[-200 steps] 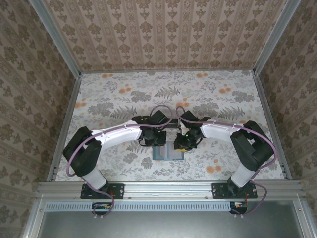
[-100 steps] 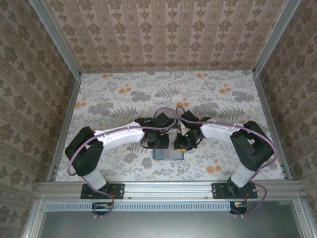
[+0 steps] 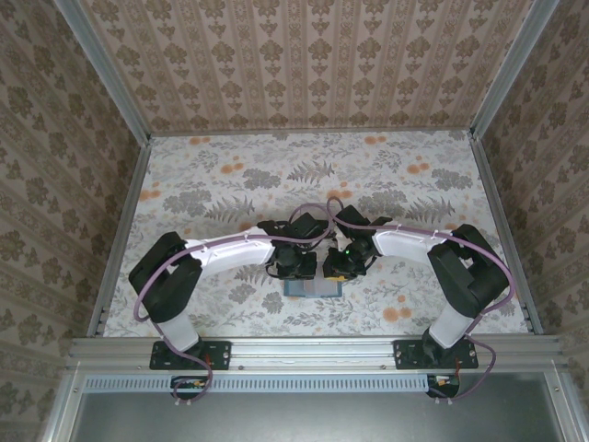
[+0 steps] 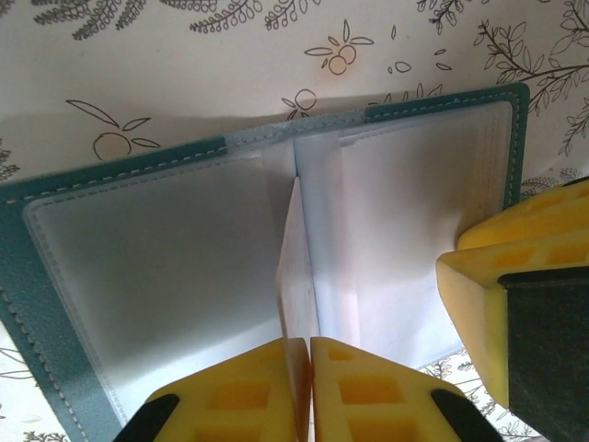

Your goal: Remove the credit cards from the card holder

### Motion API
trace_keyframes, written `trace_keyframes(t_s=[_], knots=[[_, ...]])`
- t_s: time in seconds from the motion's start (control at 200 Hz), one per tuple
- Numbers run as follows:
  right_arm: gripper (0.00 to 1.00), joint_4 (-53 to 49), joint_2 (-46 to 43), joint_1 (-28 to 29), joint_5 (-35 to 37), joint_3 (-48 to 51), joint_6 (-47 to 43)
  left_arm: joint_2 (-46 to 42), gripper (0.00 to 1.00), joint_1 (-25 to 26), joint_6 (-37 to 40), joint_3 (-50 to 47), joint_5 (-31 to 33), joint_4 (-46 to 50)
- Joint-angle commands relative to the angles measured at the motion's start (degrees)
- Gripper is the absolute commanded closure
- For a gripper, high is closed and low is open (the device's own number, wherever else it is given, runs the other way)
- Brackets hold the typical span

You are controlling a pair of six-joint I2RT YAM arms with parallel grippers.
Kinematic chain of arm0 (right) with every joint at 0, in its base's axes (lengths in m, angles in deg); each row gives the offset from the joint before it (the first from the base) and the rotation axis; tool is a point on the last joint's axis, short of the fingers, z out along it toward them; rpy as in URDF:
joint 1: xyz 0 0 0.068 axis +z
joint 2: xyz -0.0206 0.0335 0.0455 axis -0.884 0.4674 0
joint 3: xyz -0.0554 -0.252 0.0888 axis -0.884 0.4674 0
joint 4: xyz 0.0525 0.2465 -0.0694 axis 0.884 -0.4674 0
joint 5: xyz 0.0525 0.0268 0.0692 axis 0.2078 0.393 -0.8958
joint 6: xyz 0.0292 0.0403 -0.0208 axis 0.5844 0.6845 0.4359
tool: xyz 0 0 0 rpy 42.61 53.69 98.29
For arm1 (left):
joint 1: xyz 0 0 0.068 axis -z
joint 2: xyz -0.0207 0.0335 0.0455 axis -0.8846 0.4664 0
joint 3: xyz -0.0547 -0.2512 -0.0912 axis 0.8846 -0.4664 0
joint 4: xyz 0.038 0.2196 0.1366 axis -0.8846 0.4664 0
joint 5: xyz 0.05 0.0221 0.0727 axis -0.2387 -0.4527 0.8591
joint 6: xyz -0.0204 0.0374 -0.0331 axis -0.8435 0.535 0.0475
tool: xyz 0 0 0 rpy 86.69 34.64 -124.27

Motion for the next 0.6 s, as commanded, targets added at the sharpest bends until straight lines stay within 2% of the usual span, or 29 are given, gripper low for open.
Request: trace_keyframes(t_s=[0.0, 0.25, 0.455, 0.595], knots=[[0.76, -3.7, 0.0, 0.2, 2.9, 0.1, -1.0, 0.3, 0.91, 0.2, -0.8, 1.2, -0.4, 0.6], [0.76, -4.5, -1.4, 0.1, 3.5, -0.1, -1.0, -1.9, 0.97, -0.1, 0.1, 1.7, 1.4, 2.8], [0.63, -8.1, -4.5, 0.1, 4.6, -1.7, -1.3, -4.9, 1.0, -1.5, 3.1, 2.6, 3.3, 7.3], [0.6, -9.9, -6.9, -0.2, 4.7, -2.8, -2.3, -6.1, 1.0, -3.0, 7.8, 4.0, 3.4, 10.4]])
